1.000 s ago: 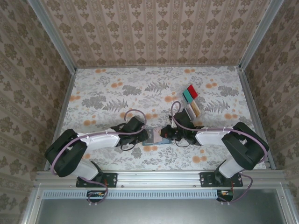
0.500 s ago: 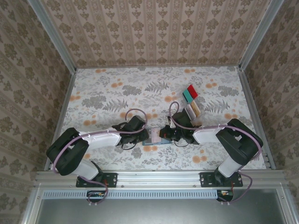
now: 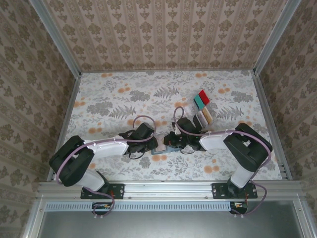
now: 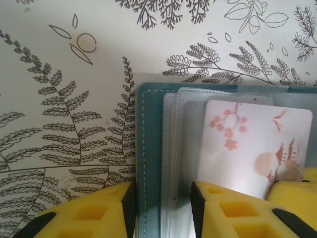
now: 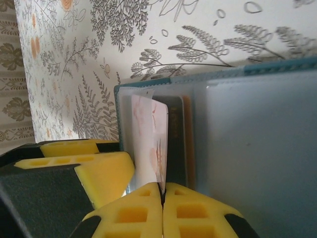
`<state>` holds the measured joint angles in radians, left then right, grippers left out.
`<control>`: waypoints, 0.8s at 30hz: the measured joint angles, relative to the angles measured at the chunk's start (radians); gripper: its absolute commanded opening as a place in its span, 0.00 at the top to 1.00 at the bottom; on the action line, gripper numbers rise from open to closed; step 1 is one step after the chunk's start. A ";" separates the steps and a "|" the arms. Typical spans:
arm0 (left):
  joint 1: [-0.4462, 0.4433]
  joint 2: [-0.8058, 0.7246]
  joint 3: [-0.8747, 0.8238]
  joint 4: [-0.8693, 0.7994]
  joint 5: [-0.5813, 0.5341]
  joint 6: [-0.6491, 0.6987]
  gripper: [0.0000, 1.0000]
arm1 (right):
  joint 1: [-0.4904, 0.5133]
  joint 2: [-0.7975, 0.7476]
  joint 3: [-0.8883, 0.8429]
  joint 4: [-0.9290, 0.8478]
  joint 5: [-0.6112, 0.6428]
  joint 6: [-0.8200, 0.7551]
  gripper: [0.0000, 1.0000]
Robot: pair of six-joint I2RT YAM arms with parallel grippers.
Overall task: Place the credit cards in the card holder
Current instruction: Insert the credit card into the card slot.
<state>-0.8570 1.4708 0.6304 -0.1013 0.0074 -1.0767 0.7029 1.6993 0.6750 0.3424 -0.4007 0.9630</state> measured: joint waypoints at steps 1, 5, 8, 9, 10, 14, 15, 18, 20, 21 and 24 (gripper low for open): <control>0.000 0.000 0.000 0.000 0.000 0.000 0.62 | 0.003 0.006 0.007 -0.002 0.000 0.003 0.89; 0.000 -0.002 0.000 0.001 0.000 0.000 0.62 | 0.005 0.011 0.021 -0.043 0.010 0.001 0.82; 0.000 -0.003 0.000 0.001 0.000 0.000 0.62 | 0.007 0.005 0.033 -0.101 0.029 -0.023 0.78; 0.000 -0.004 0.000 0.001 0.000 0.000 0.62 | 0.007 -0.003 0.040 -0.127 0.035 -0.034 0.77; 0.000 -0.005 0.000 0.001 0.000 0.000 0.62 | 0.007 -0.010 0.047 -0.155 0.042 -0.047 0.76; 0.000 -0.006 0.000 0.001 -0.001 0.000 0.62 | 0.004 -0.019 0.076 -0.242 0.064 -0.094 0.74; 0.000 -0.007 0.000 0.001 -0.001 0.000 0.61 | 0.002 -0.019 0.084 -0.259 0.067 -0.105 0.74; 0.000 -0.013 0.000 0.001 -0.001 0.000 0.60 | -0.001 -0.019 0.106 -0.306 0.072 -0.135 0.74; 0.002 -0.019 0.000 0.002 0.000 0.000 0.61 | -0.003 -0.019 0.119 -0.330 0.076 -0.153 0.73; 0.004 -0.022 -0.001 0.004 0.000 0.000 0.62 | -0.005 -0.018 0.126 -0.343 0.076 -0.161 0.73; 0.018 -0.026 -0.002 0.023 0.008 0.000 0.64 | -0.005 -0.010 0.145 -0.374 0.075 -0.185 0.73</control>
<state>-0.8391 1.4452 0.6289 -0.0784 0.0154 -1.0771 0.6983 1.6890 0.8200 -0.0315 -0.3256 0.7780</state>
